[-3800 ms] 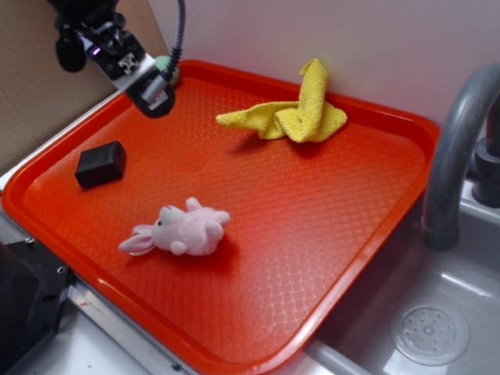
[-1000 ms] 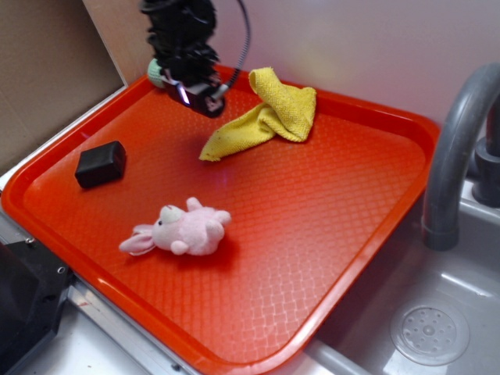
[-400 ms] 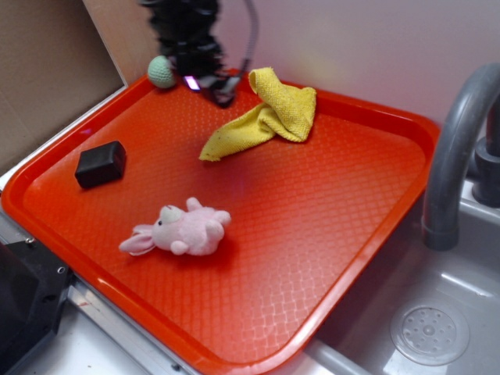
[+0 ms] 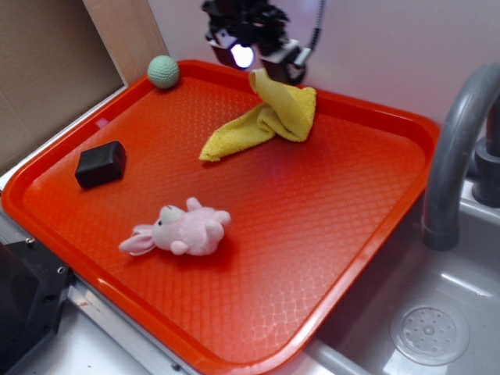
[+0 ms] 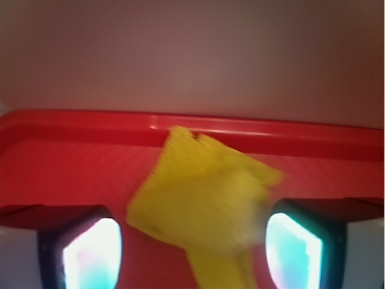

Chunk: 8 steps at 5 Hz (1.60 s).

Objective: Grab the yellow cloth.

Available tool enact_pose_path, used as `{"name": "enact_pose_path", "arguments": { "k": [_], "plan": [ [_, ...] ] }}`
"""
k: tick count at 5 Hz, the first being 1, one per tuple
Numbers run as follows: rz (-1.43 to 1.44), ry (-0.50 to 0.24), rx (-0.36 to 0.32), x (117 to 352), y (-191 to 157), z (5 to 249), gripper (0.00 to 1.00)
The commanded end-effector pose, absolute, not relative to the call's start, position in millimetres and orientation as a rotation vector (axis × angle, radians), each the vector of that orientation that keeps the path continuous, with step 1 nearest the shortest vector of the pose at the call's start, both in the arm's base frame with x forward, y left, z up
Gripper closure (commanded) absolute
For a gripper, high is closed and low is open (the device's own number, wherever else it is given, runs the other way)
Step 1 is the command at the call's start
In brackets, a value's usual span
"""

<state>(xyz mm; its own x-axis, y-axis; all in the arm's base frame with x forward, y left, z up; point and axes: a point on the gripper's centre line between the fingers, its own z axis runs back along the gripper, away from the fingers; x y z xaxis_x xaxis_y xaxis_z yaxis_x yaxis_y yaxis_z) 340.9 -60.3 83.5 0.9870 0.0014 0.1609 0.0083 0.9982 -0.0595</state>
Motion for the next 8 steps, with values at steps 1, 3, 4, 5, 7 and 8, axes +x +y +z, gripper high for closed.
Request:
{"name": "enact_pose_path", "arguments": {
  "k": [1,3,4,5,7,8],
  "plan": [
    [0.084,-0.053,-0.017,351,-78,65,0.00],
    [0.063,0.007,0.053,358,-67,33,1.00],
    [0.081,-0.044,0.036,346,-61,49,1.00],
    [0.082,-0.153,-0.053,317,-44,84,1.00],
    [0.070,-0.175,-0.088,270,-35,162,1.00],
    [0.105,-0.112,-0.023,254,-33,213,1.00]
  ]
}}
